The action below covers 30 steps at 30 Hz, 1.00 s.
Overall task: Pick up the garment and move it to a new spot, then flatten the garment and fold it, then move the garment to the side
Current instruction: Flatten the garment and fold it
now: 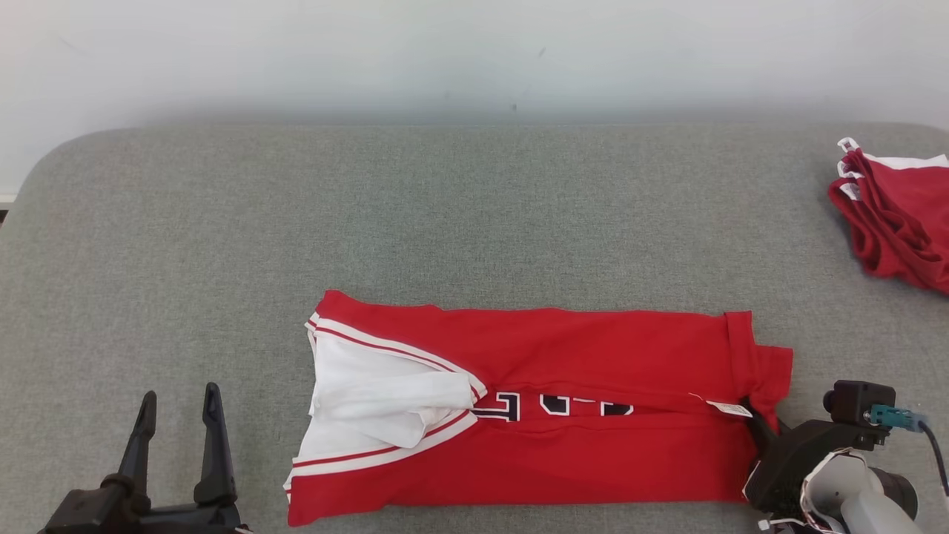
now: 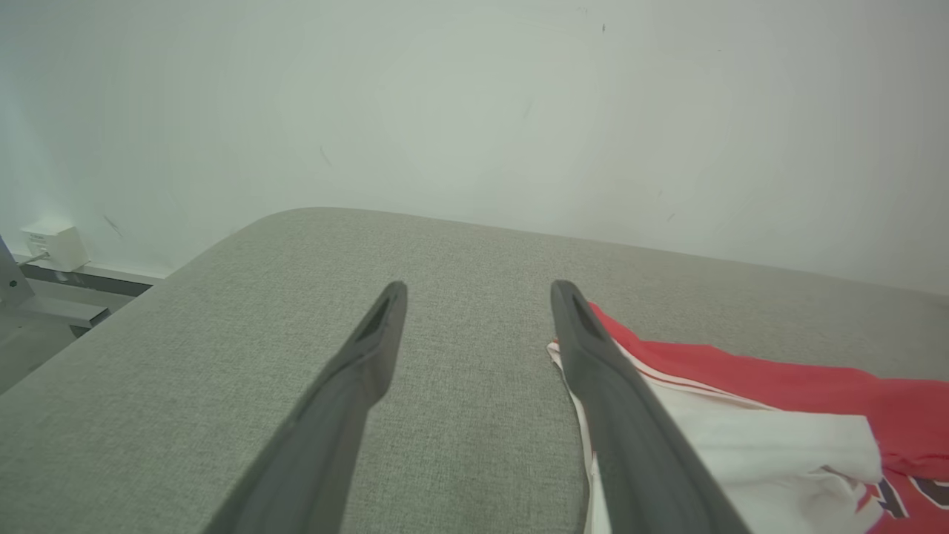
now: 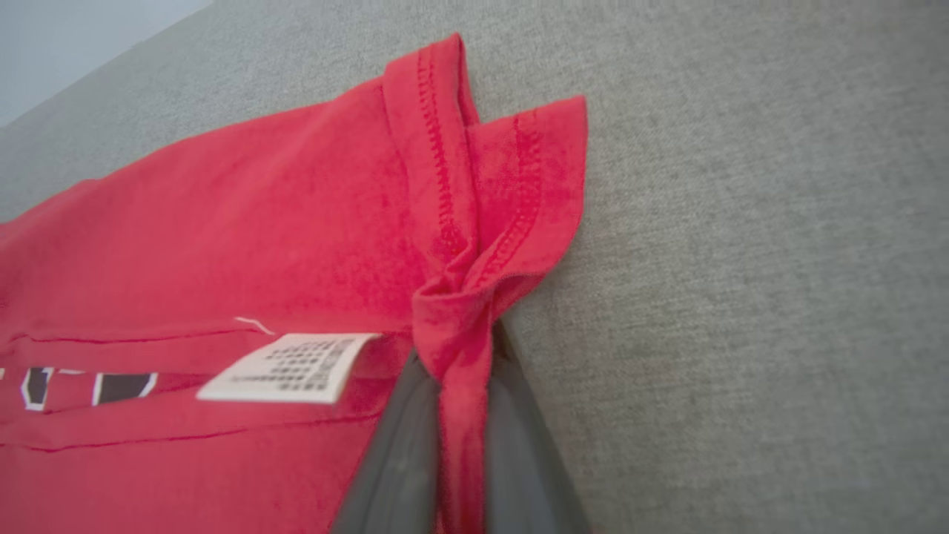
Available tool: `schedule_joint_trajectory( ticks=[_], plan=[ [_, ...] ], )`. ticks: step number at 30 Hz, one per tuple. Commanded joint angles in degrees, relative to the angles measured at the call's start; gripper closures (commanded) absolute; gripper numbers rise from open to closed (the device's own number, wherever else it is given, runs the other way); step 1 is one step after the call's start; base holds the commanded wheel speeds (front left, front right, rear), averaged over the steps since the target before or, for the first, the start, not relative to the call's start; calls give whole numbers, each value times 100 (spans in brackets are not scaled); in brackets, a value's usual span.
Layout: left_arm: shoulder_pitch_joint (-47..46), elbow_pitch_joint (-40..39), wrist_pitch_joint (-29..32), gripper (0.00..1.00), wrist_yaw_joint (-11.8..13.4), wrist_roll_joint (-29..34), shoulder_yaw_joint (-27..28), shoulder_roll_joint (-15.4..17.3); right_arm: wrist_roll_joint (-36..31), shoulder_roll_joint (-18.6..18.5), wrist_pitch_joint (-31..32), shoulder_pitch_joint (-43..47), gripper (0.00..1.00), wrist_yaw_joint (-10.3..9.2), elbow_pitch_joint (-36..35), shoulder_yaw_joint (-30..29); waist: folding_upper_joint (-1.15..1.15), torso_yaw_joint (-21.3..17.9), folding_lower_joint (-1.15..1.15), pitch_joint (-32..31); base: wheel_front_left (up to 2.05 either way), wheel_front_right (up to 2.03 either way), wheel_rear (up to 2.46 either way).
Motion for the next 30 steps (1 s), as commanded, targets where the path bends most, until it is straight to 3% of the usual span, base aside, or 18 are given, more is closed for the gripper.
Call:
schedule_joint_trajectory(
  ticks=[1, 11, 14, 22, 30],
  plan=[
    [65, 19, -16, 0, -19, 39, 22, -36, 80, -104, -29, 31, 100, -13, 148, -42, 0, -23, 0, -27, 0, 0, 0],
    [158, 41, -17, 0, -34, 150, 58, -101, 145, -1011, -349, -71, 100, -11, 415, -548, 0, -70, 0, -217, 0, 0, 0],
    [221, 30, -17, 0, -39, 169, 86, -113, 163, -1103, -331, -26, 100, -10, 265, -584, 0, -124, 0, -286, 0, 0, 0],
    [371, 32, -17, 0, -37, 168, 217, -148, 256, -620, 11, 218, 100, -10, -1488, 181, 0, -326, 0, -409, 0, 0, 0],
    [196, 138, -17, 0, -37, 168, -63, -161, 209, 179, 408, 430, 100, -10, -2603, 1169, 0, -120, 0, -427, 0, 0, 0]
  ],
)
